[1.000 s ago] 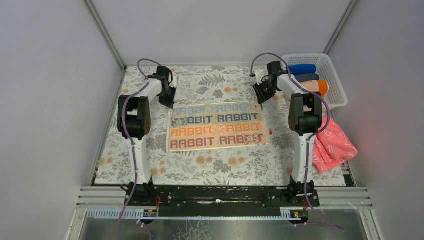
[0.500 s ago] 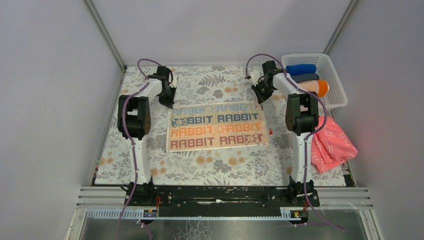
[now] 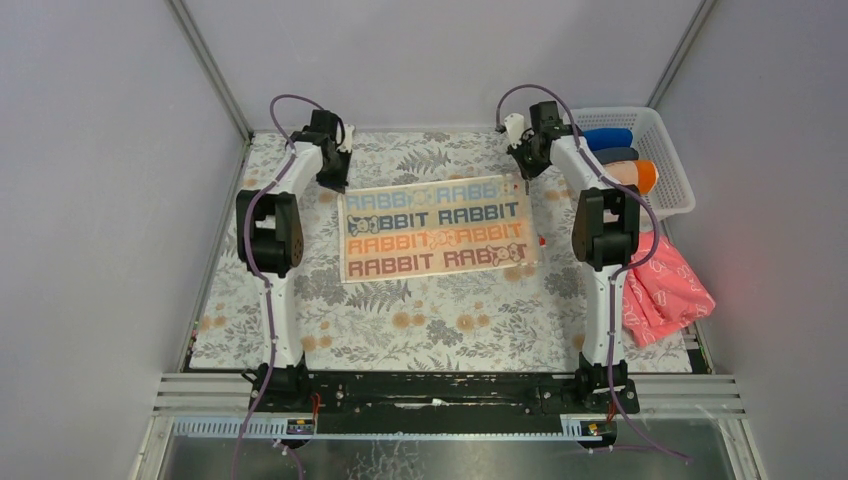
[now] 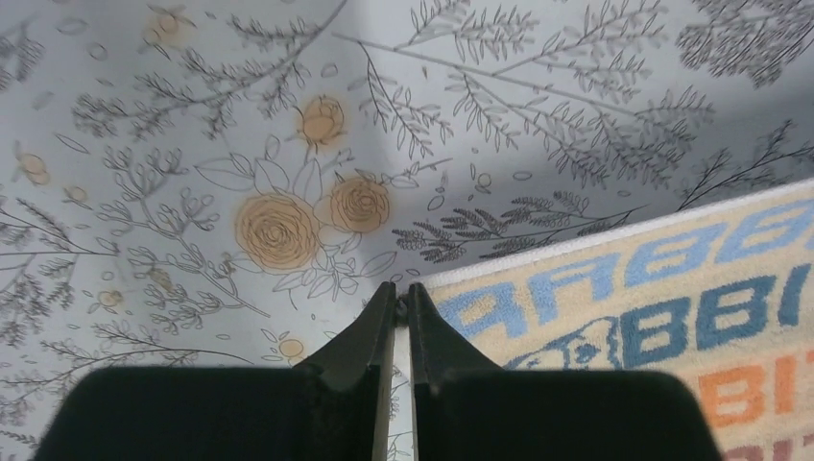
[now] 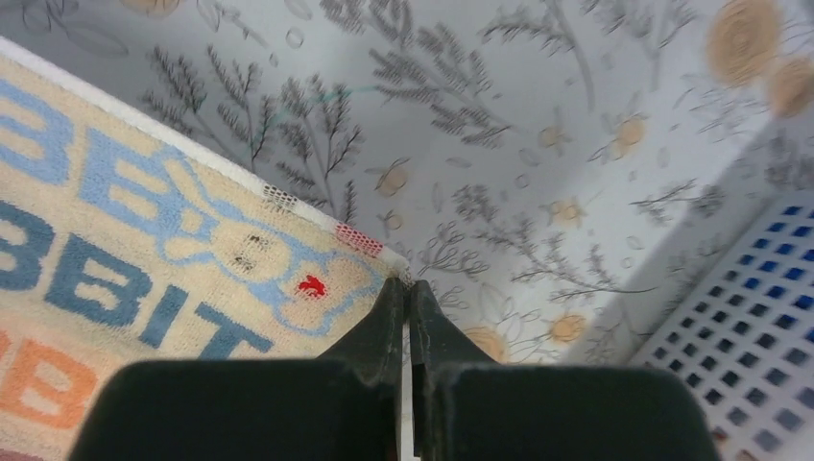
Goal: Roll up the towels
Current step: Fold the towel at the center of the board.
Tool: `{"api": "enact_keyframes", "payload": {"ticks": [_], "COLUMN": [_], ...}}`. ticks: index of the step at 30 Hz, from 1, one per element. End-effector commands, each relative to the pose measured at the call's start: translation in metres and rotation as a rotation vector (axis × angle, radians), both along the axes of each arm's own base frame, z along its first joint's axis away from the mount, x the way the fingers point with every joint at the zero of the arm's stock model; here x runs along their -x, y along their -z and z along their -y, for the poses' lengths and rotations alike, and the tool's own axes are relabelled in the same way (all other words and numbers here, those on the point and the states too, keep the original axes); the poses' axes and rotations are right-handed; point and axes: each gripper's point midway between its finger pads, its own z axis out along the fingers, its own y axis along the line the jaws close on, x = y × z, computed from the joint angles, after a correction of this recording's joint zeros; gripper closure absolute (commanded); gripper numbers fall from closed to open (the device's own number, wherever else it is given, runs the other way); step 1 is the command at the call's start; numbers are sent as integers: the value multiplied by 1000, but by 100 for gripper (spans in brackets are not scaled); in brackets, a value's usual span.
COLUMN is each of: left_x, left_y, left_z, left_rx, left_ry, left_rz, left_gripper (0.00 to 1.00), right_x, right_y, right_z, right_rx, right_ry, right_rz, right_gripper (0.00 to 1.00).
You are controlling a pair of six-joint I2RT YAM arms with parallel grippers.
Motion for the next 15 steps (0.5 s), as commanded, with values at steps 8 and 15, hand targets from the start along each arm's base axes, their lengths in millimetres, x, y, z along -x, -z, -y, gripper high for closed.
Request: {"api": "enact_keyframes", "payload": {"ticks": [8,15], "left_x": [10,40], "left_y": [-29,-34], "left_z": [-16,-14], "left_rx": [-38,-15], "left_ry": [-58,-105], "left_rz": [76,91], "left_gripper": [100,100], "right_x": [1,25], "right_y": [-60,-67], "right_z": [20,24], "right_rx": [10,-16], "right_ry": [37,95], "right_rz": [161,214], "right_gripper": [100,100]}}
